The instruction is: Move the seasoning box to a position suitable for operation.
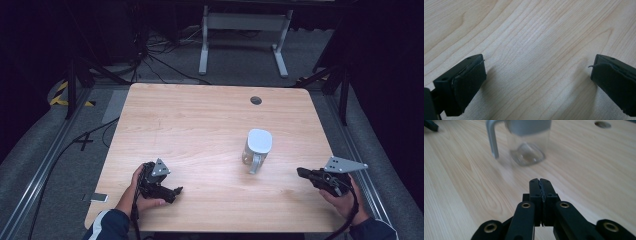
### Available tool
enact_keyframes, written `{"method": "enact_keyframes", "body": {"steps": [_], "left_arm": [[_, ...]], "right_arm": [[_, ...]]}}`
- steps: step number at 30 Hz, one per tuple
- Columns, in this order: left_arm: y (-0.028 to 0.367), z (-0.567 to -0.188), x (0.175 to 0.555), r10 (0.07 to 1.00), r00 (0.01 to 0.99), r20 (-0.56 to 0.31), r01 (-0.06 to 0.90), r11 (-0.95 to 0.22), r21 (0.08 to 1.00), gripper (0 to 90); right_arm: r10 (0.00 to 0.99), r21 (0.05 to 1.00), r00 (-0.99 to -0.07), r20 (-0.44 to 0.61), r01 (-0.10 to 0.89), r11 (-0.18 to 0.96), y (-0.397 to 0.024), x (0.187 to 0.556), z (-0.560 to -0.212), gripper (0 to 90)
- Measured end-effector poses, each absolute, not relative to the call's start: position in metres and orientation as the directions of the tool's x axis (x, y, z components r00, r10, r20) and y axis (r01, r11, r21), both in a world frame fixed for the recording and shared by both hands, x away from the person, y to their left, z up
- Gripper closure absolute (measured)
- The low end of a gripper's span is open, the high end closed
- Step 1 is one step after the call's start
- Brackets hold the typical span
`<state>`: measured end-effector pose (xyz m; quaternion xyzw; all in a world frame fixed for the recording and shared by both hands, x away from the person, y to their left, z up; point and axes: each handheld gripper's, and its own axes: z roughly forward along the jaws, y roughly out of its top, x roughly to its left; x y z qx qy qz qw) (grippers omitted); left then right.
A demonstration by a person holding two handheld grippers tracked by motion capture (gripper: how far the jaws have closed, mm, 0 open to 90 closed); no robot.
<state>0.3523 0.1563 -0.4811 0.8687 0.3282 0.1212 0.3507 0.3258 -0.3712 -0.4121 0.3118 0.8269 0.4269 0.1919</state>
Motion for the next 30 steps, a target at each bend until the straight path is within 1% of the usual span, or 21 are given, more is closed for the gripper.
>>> {"method": "enact_keyframes", "body": {"steps": [4,5,9,12,18,30], "left_arm": [[0.156,-0.481,0.352,0.655,0.755,-0.021,0.486,-0.538,0.689,0.1],[0.156,-0.481,0.352,0.655,0.755,-0.021,0.486,-0.538,0.689,0.1],[0.156,-0.481,0.352,0.655,0.755,-0.020,0.485,-0.538,0.689,0.1],[0.156,-0.481,0.352,0.655,0.756,-0.020,0.485,-0.539,0.689,0.1],[0.156,-0.481,0.352,0.653,0.757,-0.020,0.484,-0.540,0.688,0.1],[0.156,-0.481,0.353,0.652,0.758,-0.022,0.483,-0.539,0.690,0.1]], "right_arm": [[0.636,0.830,-0.767,-0.083,0.300,0.471,-0.334,0.335,-0.401,89.6],[0.636,0.830,-0.767,-0.083,0.300,0.471,-0.334,0.335,-0.401,89.6],[0.613,0.835,-0.784,-0.099,0.269,0.479,-0.306,0.343,-0.396,89.7],[0.608,0.832,-0.788,-0.102,0.267,0.486,-0.293,0.350,-0.398,89.7],[0.604,0.824,-0.795,-0.064,0.299,0.481,-0.281,0.359,-0.410,89.7],[0.583,0.820,-0.809,-0.074,0.284,0.497,-0.263,0.362,-0.415,89.6]]}}
